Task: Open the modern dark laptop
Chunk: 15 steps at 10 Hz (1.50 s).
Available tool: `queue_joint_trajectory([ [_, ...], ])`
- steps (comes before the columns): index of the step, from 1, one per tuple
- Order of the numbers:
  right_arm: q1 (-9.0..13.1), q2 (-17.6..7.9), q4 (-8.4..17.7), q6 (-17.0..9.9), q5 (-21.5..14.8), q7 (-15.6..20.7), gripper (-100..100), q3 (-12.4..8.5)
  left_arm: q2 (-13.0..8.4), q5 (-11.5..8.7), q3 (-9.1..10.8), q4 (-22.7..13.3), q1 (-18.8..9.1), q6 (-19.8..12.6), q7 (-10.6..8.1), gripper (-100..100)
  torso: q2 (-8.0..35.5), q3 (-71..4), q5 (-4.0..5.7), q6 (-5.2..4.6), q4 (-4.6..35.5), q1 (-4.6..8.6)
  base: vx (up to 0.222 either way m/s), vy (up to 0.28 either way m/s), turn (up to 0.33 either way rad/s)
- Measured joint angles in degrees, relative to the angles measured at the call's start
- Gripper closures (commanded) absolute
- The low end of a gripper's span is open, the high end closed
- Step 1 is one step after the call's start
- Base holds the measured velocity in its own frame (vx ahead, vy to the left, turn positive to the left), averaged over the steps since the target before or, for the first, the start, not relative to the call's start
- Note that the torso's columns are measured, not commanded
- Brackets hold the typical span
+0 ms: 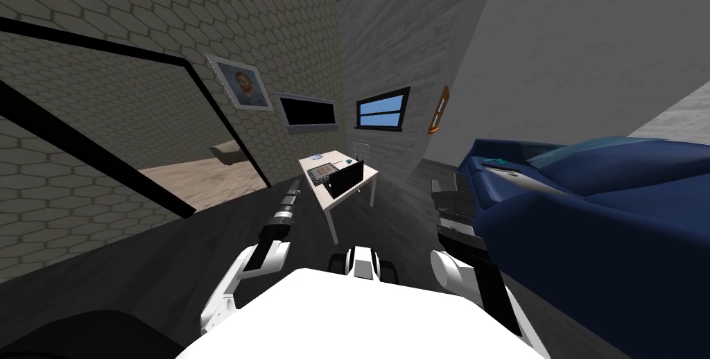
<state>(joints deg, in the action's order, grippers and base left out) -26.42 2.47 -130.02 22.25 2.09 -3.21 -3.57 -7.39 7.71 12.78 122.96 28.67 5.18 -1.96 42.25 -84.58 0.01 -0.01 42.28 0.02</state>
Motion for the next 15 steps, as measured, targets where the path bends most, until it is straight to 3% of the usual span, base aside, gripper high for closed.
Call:
queue_joint_trajectory([
  [4, 0.0, 0.0, 0.0, 0.0, 0.0, 0.0, 0, 0.0, 0.7, 0.9, 0.94, 0.3, 0.5, -3.7, 1.35, -100, 0.0, 0.0, 0.0, 0.0, 0.0, 0.02, 0.063, -0.109, 0.049],
  [10, 0.0, 0.0, 0.0, 0.0, 0.0, 0.0, 0, 0.0, 0.8, 2.1, 2.21, 2.1, 2.5, -9.5, 5.01, -100, -0.1, -0.1, 0.01, 0.0, 0.0, 0.06, 0.137, -0.172, 0.042],
  [15, 0.0, 0.0, 0.0, 0.0, 0.0, 0.0, 0, 0.0, 1.6, 2.4, 2.73, 3.1, 3.5, -12.1, 7.55, -100, 0.2, 0.1, -0.08, 0.01, 0.0, -0.32, 0.099, -0.112, 0.006],
])
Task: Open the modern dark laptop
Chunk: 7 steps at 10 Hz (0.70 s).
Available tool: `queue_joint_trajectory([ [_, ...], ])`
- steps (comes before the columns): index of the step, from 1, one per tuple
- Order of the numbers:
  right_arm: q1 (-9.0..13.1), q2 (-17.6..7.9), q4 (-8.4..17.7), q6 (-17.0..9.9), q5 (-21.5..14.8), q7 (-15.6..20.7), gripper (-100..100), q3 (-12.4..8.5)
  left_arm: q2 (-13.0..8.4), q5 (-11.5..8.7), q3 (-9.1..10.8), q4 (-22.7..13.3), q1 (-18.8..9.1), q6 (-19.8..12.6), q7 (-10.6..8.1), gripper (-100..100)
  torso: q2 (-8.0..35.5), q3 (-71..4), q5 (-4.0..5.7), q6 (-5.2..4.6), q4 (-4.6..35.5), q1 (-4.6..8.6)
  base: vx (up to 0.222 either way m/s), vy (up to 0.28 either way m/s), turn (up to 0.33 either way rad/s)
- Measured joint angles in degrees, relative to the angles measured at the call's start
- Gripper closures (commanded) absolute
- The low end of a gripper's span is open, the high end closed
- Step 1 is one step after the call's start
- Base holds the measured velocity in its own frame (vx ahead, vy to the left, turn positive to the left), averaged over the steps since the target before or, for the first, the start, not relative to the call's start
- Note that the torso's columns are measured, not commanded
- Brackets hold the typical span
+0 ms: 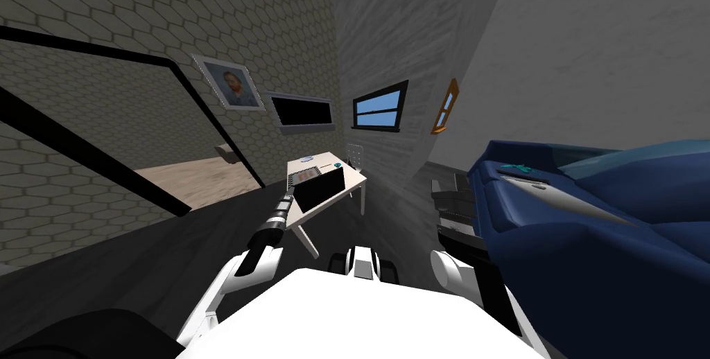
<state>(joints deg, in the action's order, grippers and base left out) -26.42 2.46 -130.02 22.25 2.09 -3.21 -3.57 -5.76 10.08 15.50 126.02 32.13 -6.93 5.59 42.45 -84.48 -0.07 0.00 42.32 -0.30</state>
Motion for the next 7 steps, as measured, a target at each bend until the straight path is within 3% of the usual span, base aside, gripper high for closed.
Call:
queue_joint_trajectory([
  [1, 0.0, 0.0, 0.0, 0.0, 0.0, 0.0, 0, 0.0, 0.0, 0.0, 0.06, 0.9, 0.4, -0.4, -0.02, -100, -0.2, -0.1, -0.04, 0.0, 0.0, -0.1, 0.06, 0.011, -0.014],
  [2, 0.0, 0.0, 0.0, 0.0, 0.0, 0.0, 0, 0.0, 0.0, 0.0, 0.07, 1.0, 0.4, -0.6, -0.02, 100, -0.1, -0.1, 0.0, 0.01, 0.0, 0.09, 0.01, 0.002, 0.001],
  [3, 0.0, 0.0, 0.0, 0.0, 0.0, 0.0, 0, 0.0, 0.0, 0.0, 0.05, 1.1, 0.4, -0.5, -0.02, 100, 0.0, 0.0, 0.02, 0.02, 0.0, 0.25, -0.095, 0.025, -0.001],
  [4, 0.0, 0.0, 0.0, 0.0, 0.0, 0.0, 0, 0.0, -1.9, -1.0, -0.85, -0.3, -0.9, -0.1, -1.01, 100, 0.0, 0.0, -0.26, -0.23, -0.2, 0.13, -0.133, 0.023, -0.025],
  [7, 0.0, 0.0, 0.0, 0.0, 0.0, 0.0, 0, 0.0, -4.1, -1.8, -1.97, -5.3, -6.1, -0.9, -2.17, 100, -0.8, -0.5, -0.22, -0.24, -0.4, 0.28, -0.039, -0.01, 0.005],
])
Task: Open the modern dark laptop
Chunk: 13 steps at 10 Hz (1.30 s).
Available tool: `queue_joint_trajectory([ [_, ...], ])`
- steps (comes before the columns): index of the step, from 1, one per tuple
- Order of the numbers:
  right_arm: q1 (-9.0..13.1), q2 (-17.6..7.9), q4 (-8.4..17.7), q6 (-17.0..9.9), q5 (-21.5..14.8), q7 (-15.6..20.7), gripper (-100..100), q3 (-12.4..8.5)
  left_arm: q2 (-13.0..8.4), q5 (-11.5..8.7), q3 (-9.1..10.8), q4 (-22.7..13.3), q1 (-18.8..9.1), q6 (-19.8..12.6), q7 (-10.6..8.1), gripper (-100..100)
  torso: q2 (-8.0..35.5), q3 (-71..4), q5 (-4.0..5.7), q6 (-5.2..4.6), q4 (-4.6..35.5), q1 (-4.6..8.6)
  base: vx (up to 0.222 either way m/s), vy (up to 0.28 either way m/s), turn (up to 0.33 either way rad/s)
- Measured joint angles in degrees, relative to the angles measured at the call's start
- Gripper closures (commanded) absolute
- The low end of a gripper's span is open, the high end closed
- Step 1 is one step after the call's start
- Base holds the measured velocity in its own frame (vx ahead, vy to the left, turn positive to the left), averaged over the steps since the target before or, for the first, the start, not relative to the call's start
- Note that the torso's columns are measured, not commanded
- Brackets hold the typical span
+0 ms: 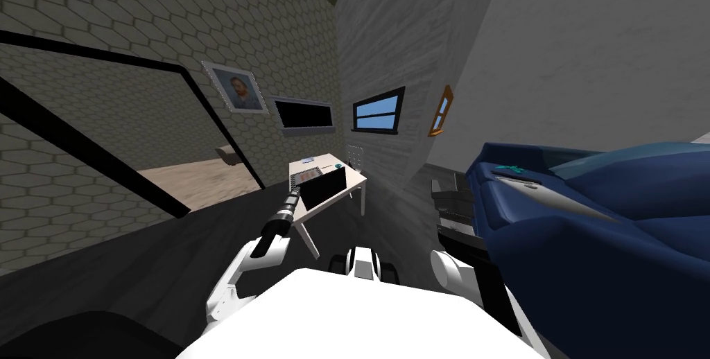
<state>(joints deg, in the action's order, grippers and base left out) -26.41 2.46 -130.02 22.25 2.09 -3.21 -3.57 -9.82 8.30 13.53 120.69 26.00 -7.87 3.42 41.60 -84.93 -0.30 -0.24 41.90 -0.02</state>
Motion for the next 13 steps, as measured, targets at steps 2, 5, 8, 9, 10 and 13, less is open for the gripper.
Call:
queue_joint_trajectory([
  [2, 0.0, 0.0, 0.0, 0.0, 0.0, 0.0, 0, 0.0, 0.1, 0.1, 0.09, -2.5, -2.1, 0.0, 0.05, 100, -0.3, -0.2, -0.21, -0.23, -0.2, -0.21, -0.039, 0.016, 0.011],
  [5, 0.0, 0.0, 0.0, 0.0, 0.0, 0.0, 0, 0.0, -3.5, -1.3, -2.06, -6.6, -7.1, -0.8, -1.76, 100, -0.4, -0.2, -0.28, -0.55, -0.3, 0.15, -0.077, 0.006, -0.011],
  [8, 0.0, 0.0, 0.0, 0.0, 0.0, 0.0, 0, 0.0, -3.1, -1.3, -2.68, -10.7, -9.8, -1.0, -1.88, 100, -0.6, -0.4, -0.06, -0.47, -0.3, 0.13, 0.006, -0.017, -0.027],
  [9, 0.0, 0.0, 0.0, 0.0, 0.0, 0.0, 0, 0.0, -3.2, -1.6, -3.08, -11.4, -9.5, -1.5, -2.06, 100, -0.2, -0.1, 0.11, -0.13, 0.0, 0.05, -0.089, -0.003, -0.053],
  [10, 0.0, 0.0, 0.0, 0.0, 0.0, 0.0, 0, 0.0, -4.7, -2.4, -4.57, -12.8, -10.8, -1.8, -3.0, 100, 0.4, 0.2, 0.14, -0.07, 0.2, -0.06, -0.126, -0.008, -0.065],
  [13, 0.0, 0.0, 0.0, 0.0, 0.0, 0.0, 0, 0.0, -6.7, -3.3, -6.11, -17.2, -15.5, -2.7, -4.26, 100, 0.6, 0.3, 0.29, 0.24, 0.4, 0.01, -0.021, -0.002, 0.005],
])
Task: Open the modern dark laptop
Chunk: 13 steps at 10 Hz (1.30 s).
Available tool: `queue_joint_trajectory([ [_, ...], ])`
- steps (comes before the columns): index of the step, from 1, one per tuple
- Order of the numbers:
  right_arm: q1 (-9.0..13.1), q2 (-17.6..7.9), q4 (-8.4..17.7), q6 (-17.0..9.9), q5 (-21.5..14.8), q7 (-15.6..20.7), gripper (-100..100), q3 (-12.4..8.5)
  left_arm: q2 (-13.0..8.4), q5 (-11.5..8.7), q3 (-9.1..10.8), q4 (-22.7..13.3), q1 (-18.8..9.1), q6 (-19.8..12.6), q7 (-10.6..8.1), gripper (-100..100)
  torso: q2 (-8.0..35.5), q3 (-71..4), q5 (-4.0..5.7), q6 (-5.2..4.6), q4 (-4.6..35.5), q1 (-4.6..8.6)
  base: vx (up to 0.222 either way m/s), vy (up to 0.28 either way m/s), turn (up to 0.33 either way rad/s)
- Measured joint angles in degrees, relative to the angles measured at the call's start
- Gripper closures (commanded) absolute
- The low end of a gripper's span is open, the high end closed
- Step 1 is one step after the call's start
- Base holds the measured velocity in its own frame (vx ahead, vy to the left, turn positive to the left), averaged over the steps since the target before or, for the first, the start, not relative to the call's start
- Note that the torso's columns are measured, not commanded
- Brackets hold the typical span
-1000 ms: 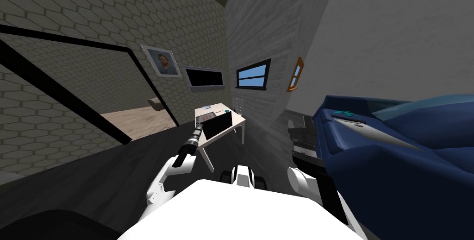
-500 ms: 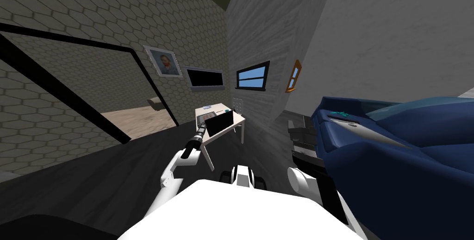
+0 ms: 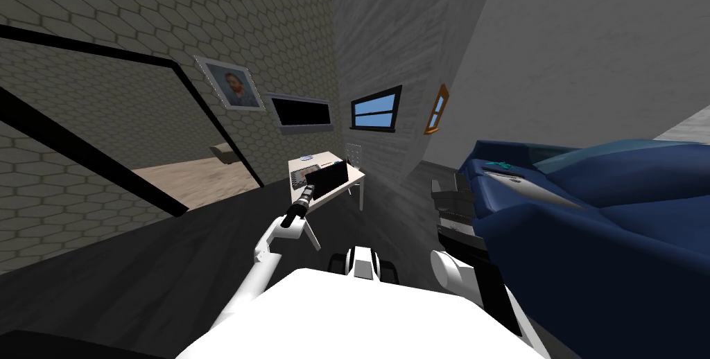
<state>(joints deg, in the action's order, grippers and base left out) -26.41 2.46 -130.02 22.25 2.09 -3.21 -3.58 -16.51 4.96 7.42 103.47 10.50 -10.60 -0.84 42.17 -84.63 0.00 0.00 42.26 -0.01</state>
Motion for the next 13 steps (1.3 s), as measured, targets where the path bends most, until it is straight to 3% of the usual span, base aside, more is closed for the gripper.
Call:
queue_joint_trajectory([
  [2, 0.0, 0.0, 0.0, 0.0, 0.0, 0.0, 0, 0.0, 0.2, 0.1, -0.03, -4.0, -2.6, 0.3, 0.08, 100, 0.0, 0.0, 0.0, 0.01, 0.0, 0.0, -0.041, -0.003, -0.027],
  [4, 0.0, 0.0, 0.0, 0.0, 0.0, 0.0, 0, 0.0, -2.6, -1.2, -2.41, -8.0, -6.2, -0.4, -1.59, 100, 0.4, 0.3, 0.01, 0.02, 0.1, 0.02, -0.099, 0.0, -0.012],
  [7, 0.0, 0.0, 0.0, 0.0, 0.0, 0.0, 0, 0.0, -3.3, -1.5, -2.78, -13.4, -10.7, -0.9, -2.03, 100, -0.1, -0.1, 0.0, 0.01, -0.1, 0.02, -0.04, -0.001, -0.011],
  [9, 0.0, 0.0, 0.0, 0.0, 0.0, 0.0, 0, 0.0, -6.0, -2.8, -5.13, -17.4, -14.1, -1.3, -3.7, 100, 0.3, 0.2, 0.02, 0.01, 0.1, 0.03, -0.097, -0.005, -0.018],
  [13, 0.0, 0.0, 0.0, 0.0, 0.0, 0.0, 0, 0.0, -6.8, -3.2, -5.57, -24.1, -19.3, -1.5, -4.09, 100, -0.2, -0.1, -0.08, -0.01, -0.1, -0.1, -0.024, 0.0, -0.01],
])
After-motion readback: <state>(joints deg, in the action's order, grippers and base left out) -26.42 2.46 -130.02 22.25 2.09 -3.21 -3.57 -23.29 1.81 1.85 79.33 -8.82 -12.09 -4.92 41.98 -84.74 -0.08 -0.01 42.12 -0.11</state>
